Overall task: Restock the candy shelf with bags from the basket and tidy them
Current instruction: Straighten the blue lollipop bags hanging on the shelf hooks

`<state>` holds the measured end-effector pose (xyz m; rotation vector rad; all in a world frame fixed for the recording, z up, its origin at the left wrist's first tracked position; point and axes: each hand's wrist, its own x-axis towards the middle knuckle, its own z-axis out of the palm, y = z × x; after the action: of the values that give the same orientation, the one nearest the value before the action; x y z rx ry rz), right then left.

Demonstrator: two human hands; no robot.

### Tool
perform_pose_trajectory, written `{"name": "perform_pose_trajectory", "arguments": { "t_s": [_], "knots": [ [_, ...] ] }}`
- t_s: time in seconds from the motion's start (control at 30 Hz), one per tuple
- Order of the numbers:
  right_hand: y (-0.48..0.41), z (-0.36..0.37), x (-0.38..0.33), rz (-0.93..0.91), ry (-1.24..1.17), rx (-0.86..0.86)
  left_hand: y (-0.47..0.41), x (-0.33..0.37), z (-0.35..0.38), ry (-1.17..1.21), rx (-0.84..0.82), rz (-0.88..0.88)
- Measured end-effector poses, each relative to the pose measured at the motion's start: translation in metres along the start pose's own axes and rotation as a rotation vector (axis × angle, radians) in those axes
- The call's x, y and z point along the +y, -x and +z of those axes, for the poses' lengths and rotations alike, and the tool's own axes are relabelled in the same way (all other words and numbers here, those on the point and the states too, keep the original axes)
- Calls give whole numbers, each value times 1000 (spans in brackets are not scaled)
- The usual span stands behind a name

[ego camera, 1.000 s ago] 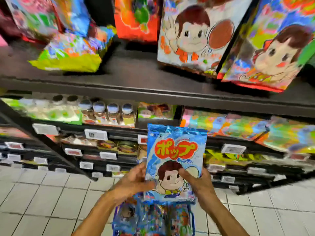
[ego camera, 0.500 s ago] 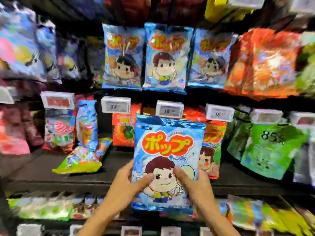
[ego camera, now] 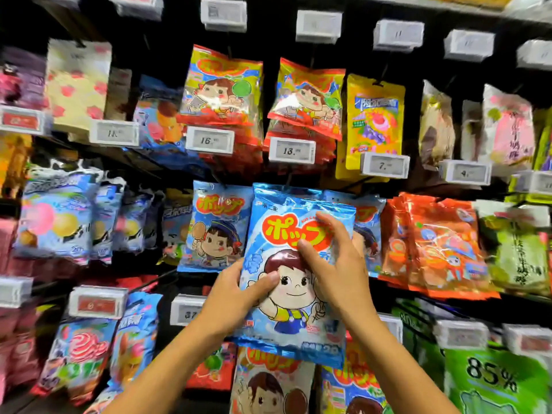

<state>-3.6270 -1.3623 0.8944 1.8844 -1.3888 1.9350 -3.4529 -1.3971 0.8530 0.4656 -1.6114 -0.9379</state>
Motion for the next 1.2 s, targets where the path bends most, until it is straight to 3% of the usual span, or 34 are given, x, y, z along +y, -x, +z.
{"name": "perform_pose_trajectory", "arguments": {
  "t_s": [0.33, 0.47, 0.7, 1.2],
  "knots": [
    [-76, 33, -1, 17, 186, 68, -77, 10, -11, 22, 41, 3],
    [-85, 47, -1, -79, 449, 208, -91, 7, -10, 60, 42, -14],
    [-101, 71, -2, -169, 695, 95, -102, -1, -6, 74, 75, 10],
    [-111, 73, -2, -205, 707, 122, -103, -16, -5, 145, 48, -23]
  ]
}}
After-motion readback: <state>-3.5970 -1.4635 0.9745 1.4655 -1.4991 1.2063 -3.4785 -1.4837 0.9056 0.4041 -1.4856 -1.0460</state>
